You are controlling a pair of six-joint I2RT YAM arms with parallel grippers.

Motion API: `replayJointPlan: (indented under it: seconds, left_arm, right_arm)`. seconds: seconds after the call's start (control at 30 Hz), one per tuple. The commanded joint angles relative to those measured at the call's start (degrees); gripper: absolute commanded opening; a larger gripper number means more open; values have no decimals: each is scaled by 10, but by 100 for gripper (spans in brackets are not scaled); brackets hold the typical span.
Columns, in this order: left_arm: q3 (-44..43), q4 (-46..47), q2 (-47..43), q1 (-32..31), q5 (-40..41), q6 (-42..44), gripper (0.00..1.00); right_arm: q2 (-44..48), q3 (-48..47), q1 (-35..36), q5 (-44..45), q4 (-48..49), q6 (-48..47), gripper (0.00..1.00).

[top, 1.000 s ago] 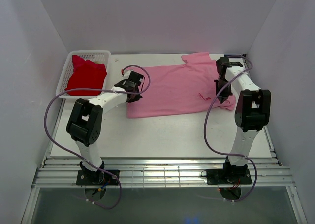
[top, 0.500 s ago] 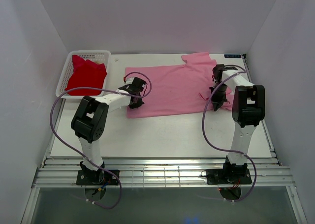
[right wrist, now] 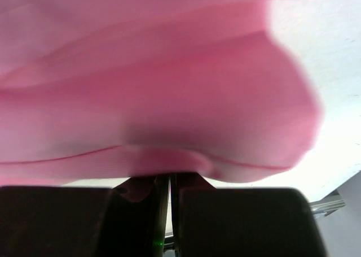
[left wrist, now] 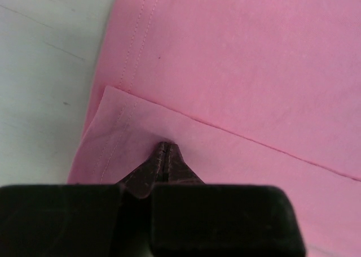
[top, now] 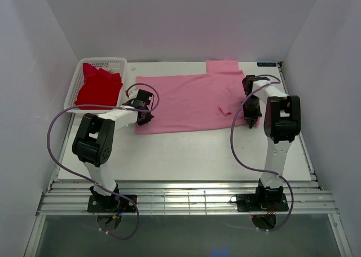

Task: Fold and stack the t-shirts
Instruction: Fold the flattened tshirt in 1/3 of the way

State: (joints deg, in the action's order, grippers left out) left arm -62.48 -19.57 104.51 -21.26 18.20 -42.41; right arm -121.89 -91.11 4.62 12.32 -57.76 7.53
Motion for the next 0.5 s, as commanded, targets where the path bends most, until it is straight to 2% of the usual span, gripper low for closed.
replayJointPlan:
  seconds: [0.0, 0.23, 0.37, 0.47]
  left_arm:
    - [40, -73, 18, 37, 26, 22, 0]
    - [33, -73, 19, 55, 20, 37, 0]
    - [17, -72, 12, 54, 2, 44, 0]
    - [-1, -72, 3, 54, -14, 50, 0]
  right_arm:
    - [-24, -29, -4, 60, 12, 8, 8]
    - [-27, -63, -16, 116, 6, 6, 8]
    - [31, -63, -15, 63, 32, -10, 8]
    - [62, -86, -15, -5, 51, -23, 19]
